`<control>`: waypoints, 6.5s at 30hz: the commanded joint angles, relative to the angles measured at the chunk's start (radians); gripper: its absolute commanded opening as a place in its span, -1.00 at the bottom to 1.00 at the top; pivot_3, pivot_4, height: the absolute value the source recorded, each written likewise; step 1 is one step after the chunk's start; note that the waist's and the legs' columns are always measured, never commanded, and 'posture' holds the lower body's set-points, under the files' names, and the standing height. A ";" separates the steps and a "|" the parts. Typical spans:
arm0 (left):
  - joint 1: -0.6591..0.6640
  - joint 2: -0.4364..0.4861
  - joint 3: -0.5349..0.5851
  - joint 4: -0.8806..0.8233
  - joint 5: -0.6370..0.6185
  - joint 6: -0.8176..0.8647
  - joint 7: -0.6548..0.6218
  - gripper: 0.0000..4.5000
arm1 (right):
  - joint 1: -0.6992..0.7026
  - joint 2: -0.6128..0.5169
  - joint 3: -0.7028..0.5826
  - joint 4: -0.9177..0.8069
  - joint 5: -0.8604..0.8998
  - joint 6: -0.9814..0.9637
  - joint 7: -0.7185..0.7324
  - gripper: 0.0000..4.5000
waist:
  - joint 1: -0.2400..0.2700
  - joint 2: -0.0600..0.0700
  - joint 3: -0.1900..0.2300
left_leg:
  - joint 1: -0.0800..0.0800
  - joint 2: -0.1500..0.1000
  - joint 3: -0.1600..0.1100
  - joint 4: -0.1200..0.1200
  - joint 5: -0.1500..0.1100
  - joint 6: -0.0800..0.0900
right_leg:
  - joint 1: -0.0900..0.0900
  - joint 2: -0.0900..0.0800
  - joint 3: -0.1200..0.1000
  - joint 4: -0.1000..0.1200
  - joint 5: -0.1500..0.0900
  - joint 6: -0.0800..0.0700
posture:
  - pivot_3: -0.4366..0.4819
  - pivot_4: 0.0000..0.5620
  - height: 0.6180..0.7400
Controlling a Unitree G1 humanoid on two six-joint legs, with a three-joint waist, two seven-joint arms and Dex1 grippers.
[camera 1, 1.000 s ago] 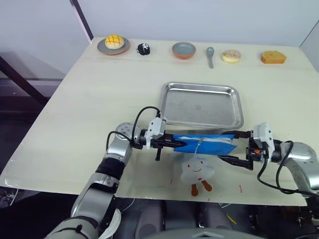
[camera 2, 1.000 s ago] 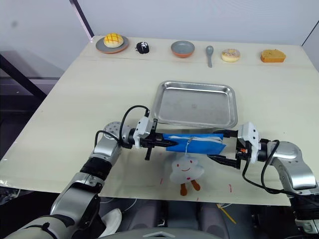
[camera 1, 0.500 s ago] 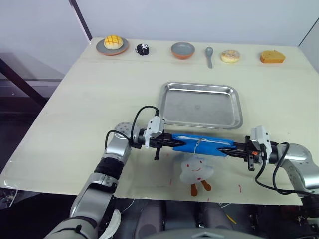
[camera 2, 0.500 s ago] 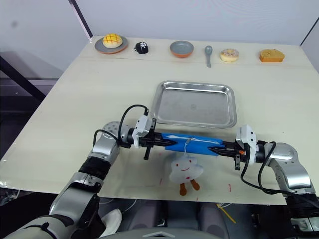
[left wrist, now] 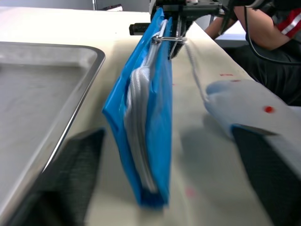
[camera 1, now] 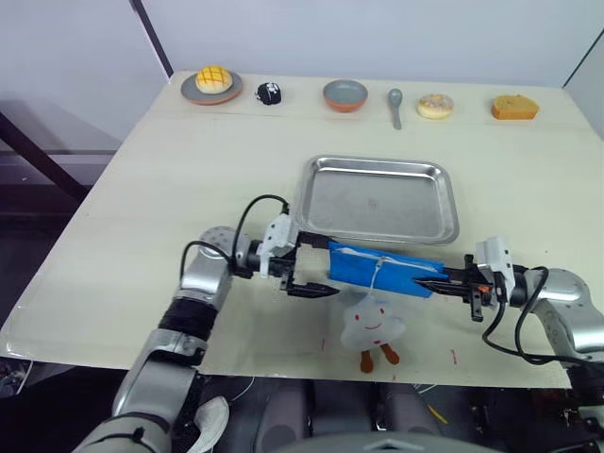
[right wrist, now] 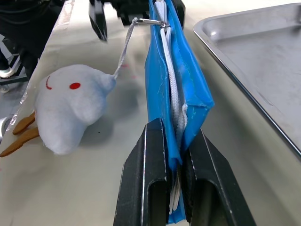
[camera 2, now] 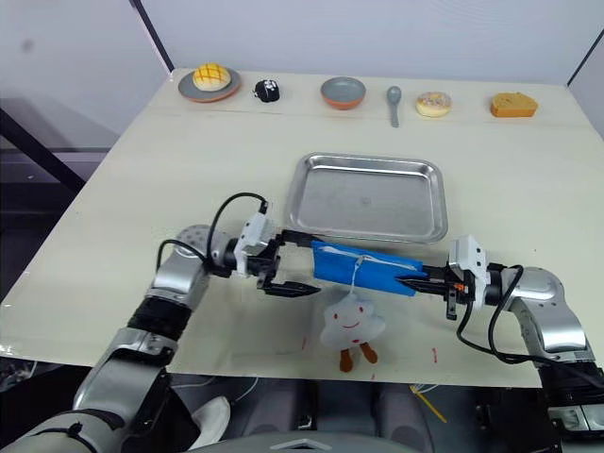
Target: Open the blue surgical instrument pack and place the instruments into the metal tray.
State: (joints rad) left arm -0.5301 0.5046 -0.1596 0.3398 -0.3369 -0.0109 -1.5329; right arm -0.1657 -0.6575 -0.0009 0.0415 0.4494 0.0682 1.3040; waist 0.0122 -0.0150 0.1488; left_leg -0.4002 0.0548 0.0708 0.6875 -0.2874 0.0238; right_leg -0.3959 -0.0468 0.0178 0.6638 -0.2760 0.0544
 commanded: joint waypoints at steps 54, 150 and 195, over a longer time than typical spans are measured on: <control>0.015 0.328 0.040 0.012 0.024 0.076 -0.008 -0.99 | -0.023 -0.011 -0.024 0.088 -0.037 -0.135 0.032 -1.00 | 0.001 0.001 0.000 | 0.002 0.000 0.002 0.000 0.000 0.000 | 0.000 0.000 0.002 0.000 0.000 0.000 | -0.05 -0.47 0.87; -0.104 0.237 0.020 -0.083 -0.161 0.236 0.036 0.99 | -0.088 0.028 -0.008 0.027 0.005 -0.128 0.129 -1.00 | -0.020 -0.001 0.001 | 0.001 0.000 0.002 0.000 0.000 0.000 | -0.006 0.000 0.006 0.007 0.000 0.000 | -0.05 -0.47 0.87; 0.014 0.030 -0.032 -0.183 -0.071 0.285 0.023 -1.00 | -0.046 -0.020 -0.022 -0.018 0.026 -0.019 0.107 -1.00 | -0.021 -0.001 0.001 | 0.001 0.001 0.002 0.001 0.000 0.000 | -0.006 0.000 0.007 0.008 0.000 0.000 | -0.05 -0.47 0.87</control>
State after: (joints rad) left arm -0.5207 0.5392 -0.1966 0.2054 -0.3755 0.2594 -1.4993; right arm -0.2165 -0.6557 0.0136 0.0554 0.4533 0.0250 1.4244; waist -0.0093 -0.0160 0.1500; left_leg -0.3995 0.0554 0.0724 0.6881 -0.2873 0.0235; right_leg -0.4019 -0.0464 0.0245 0.6714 -0.2763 0.0541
